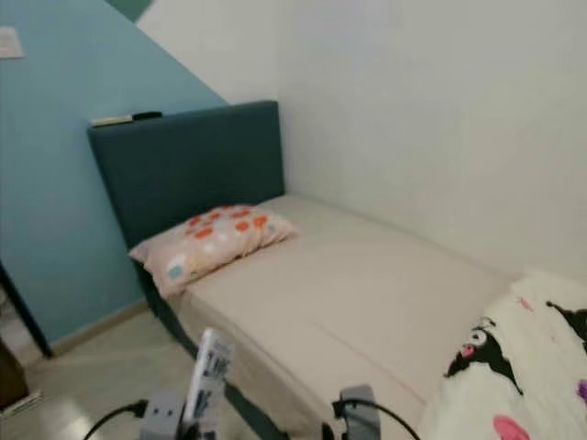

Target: Clean up the room

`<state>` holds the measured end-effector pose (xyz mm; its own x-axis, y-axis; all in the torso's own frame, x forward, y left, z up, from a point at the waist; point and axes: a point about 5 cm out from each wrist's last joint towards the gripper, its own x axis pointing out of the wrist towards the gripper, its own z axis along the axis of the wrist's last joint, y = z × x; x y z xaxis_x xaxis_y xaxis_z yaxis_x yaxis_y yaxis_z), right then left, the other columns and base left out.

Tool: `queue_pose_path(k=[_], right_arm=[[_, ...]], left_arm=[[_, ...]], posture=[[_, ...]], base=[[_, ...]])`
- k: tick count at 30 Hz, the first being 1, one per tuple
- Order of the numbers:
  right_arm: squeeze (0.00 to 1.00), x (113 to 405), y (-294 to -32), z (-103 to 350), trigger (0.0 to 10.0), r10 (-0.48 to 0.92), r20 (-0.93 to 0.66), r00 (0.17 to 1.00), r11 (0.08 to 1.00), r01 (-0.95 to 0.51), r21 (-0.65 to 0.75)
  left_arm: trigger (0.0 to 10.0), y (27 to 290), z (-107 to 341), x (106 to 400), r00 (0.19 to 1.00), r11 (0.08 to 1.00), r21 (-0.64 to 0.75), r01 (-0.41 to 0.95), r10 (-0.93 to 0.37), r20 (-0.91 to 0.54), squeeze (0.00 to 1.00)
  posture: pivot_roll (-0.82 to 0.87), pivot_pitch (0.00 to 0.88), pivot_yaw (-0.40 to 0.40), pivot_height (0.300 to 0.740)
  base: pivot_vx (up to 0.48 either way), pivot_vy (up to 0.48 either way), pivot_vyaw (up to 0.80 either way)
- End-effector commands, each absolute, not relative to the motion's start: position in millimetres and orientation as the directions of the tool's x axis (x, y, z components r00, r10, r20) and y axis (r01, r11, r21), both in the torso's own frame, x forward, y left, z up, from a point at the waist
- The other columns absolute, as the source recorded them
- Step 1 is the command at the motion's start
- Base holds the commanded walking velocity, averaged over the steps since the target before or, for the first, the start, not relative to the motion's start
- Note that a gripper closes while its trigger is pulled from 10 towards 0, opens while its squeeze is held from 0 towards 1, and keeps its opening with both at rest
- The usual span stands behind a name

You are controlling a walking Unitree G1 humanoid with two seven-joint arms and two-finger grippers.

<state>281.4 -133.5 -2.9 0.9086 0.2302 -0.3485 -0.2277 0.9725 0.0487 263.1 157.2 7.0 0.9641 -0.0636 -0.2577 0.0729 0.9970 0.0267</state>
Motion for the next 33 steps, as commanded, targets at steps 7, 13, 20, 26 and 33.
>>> queue_pose_path(k=[7,13,20,26,33], right_arm=[[0.00,274.8,-127.1,-9.1,10.0,0.246,-0.368,0.897,0.969,-0.237,0.070],[0.00,275.4,-127.2,-8.5,10.0,0.248,-0.365,0.897,0.969,-0.239,0.071],[0.00,275.5,-123.8,-7.8,10.0,0.273,-0.364,0.891,0.960,-0.276,0.044],[0.00,275.2,-122.5,-8.0,10.0,0.280,-0.365,0.888,0.958,-0.284,0.042],[0.00,275.0,-122.5,-8.2,10.0,0.281,-0.367,0.887,0.957,-0.285,0.044]], left_arm=[[10.0,166.4,8.1,262.4,0.968,0.999,0.035,0.042,-0.032,-0.249,0.00],[10.0,166.0,7.9,262.2,0.968,0.999,0.034,0.040,-0.030,-0.248,0.00],[10.0,165.4,7.7,261.9,0.968,0.999,0.032,0.041,-0.032,-0.248,0.00],[10.0,165.2,7.6,261.9,0.968,0.999,0.032,0.041,-0.032,-0.248,0.00],[10.0,165.4,7.8,262.0,0.968,0.999,0.032,0.040,-0.031,-0.247,0.00]], posture=[[0.03,0.080,-0.007,0.740],[0.03,0.080,-0.009,0.740],[0.03,0.082,-0.010,0.740],[0.03,0.081,-0.010,0.740],[0.03,0.076,-0.011,0.740]], base=[[0.309,0.000,0.00],[0.309,0.000,0.00],[0.309,0.000,0.00],[0.309,0.000,0.67],[0.308,0.000,0.80]])
